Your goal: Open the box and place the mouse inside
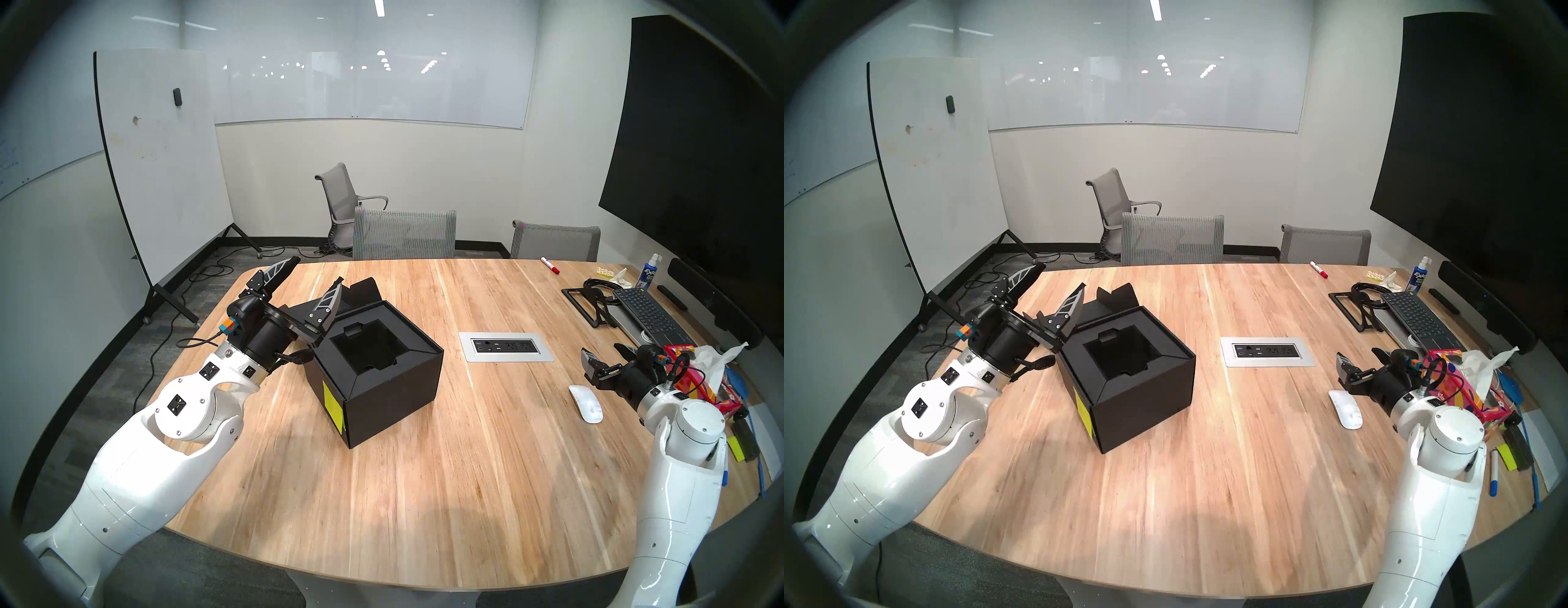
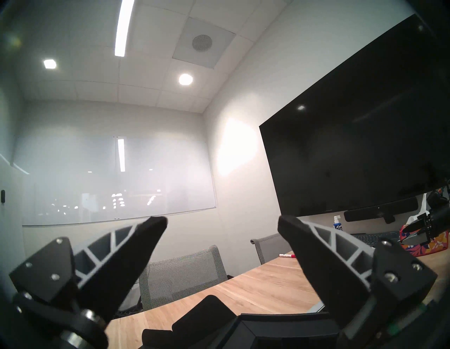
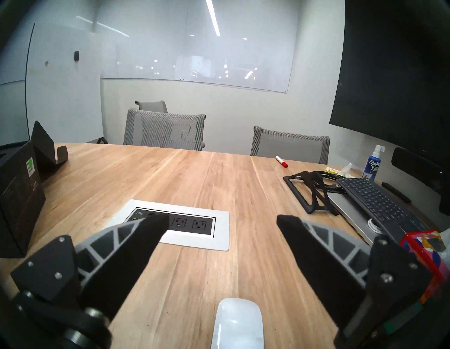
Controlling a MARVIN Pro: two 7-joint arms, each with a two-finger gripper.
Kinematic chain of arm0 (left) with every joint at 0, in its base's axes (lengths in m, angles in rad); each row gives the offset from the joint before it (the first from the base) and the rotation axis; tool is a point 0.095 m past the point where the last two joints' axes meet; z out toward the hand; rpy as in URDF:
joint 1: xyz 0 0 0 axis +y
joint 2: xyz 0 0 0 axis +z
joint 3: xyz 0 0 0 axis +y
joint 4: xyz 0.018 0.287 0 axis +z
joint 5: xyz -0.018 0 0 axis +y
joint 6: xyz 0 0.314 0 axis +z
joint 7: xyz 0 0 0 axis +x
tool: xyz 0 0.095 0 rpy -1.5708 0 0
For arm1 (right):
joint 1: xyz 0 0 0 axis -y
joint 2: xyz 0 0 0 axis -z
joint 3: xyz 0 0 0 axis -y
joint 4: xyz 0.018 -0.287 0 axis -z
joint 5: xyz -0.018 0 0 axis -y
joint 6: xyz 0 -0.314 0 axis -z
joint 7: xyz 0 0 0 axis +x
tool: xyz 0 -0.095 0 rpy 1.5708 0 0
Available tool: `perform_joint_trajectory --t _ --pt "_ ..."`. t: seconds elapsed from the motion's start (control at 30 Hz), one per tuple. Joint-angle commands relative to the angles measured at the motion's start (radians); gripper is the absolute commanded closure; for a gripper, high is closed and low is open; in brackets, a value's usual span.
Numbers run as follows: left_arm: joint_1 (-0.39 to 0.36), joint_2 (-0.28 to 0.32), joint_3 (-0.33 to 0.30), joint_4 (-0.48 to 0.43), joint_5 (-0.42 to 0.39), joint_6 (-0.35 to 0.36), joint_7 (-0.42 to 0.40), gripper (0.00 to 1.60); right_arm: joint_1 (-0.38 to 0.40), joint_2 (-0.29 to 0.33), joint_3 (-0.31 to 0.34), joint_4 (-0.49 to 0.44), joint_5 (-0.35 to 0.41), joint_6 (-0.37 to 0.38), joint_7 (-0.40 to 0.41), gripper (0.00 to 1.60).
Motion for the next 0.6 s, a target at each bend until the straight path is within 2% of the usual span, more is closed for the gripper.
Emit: perform_joint_trajectory --t 0.0,0.13,0.43,0.57 --pt "0.013 0.015 -0.010 -0.024 -0.011 -0.013 -0.014 0.00 0.039 0.024 -0.001 -0.036 0.000 0.049 0.002 0.00" --pt "0.023 0.021 -0.009 -0.030 -0.013 -0.014 -0.024 0.00 0.047 0.026 0.001 -0.039 -0.015 0.123 -0.002 0.00" --pt "0.021 0.018 0.010 -0.061 0.004 -0.002 -0.036 0.00 0.048 0.043 -0.013 0.008 -0.062 0.190 -0.012 0.00" --pt "0.018 0.013 0.021 -0.077 0.016 0.004 -0.037 0.00 0.041 0.048 -0.018 0.027 -0.080 0.189 -0.017 0.00"
